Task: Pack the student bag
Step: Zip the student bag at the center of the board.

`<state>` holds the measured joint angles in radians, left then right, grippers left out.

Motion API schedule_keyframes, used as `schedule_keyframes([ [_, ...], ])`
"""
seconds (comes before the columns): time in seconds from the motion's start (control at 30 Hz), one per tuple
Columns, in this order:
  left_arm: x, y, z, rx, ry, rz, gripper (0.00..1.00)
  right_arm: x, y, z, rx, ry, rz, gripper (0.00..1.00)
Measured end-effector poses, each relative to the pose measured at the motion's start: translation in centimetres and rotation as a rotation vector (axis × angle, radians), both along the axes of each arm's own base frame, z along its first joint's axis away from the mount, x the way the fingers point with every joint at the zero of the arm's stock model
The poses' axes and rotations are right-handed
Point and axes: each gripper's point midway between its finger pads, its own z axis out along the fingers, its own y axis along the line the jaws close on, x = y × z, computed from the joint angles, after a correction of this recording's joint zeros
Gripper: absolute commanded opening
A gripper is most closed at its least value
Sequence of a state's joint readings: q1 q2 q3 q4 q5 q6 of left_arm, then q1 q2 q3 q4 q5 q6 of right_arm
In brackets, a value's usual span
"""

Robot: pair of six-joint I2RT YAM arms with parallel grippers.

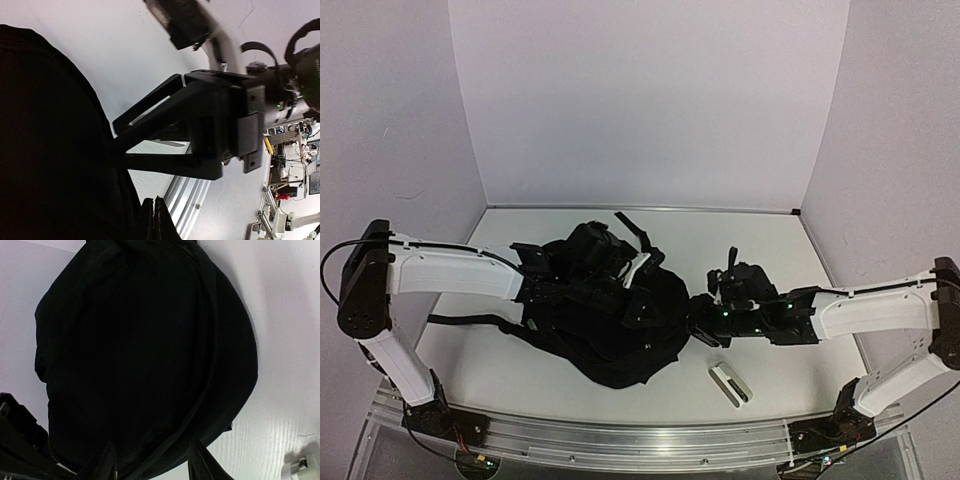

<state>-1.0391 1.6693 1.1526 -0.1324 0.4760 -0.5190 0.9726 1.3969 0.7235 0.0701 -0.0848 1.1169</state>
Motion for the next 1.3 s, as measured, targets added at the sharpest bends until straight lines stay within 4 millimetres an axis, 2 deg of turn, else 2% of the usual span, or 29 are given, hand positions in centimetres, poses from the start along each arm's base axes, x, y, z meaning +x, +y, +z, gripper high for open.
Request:
schedule_keyframes([
  [0.1, -0.3, 0.1, 0.8, -0.031, -0.001, -0.005, 0.00, 0.1, 0.7, -0.5, 0.019, 0.015, 0.007, 0.23],
  [0.23, -0.8, 0.9, 0.5, -0.032, 0.013, 0.004, 0.00, 0.2, 1.0, -0.7, 0.032, 0.024, 0.002, 0.01],
  [0.43, -1.5, 2.9, 1.3, -0.049, 0.006, 0.035, 0.00, 0.8, 0.9, -0.5, 0.048, 0.025, -0.035, 0.00],
  [0.73, -1.2, 5.0, 3.1, -0.077, -0.055, 0.108, 0.00, 4.4, -0.8, 0.8, 0.103, 0.002, -0.117, 0.00],
  [0.93, 0.0, 6.1, 4.8, -0.097, -0.110, 0.183, 0.00, 6.5, -1.4, 2.1, 0.139, -0.022, -0.132, 0.00],
  [1.1, 1.5, 7.4, 4.5, -0.071, -0.104, 0.241, 0.00, 7.9, -2.4, 1.8, 0.127, -0.025, -0.151, 0.00],
  [1.3, 3.5, 8.7, 4.2, -0.058, -0.085, 0.290, 0.00, 11.0, -4.9, 1.6, 0.085, -0.048, -0.212, 0.00],
])
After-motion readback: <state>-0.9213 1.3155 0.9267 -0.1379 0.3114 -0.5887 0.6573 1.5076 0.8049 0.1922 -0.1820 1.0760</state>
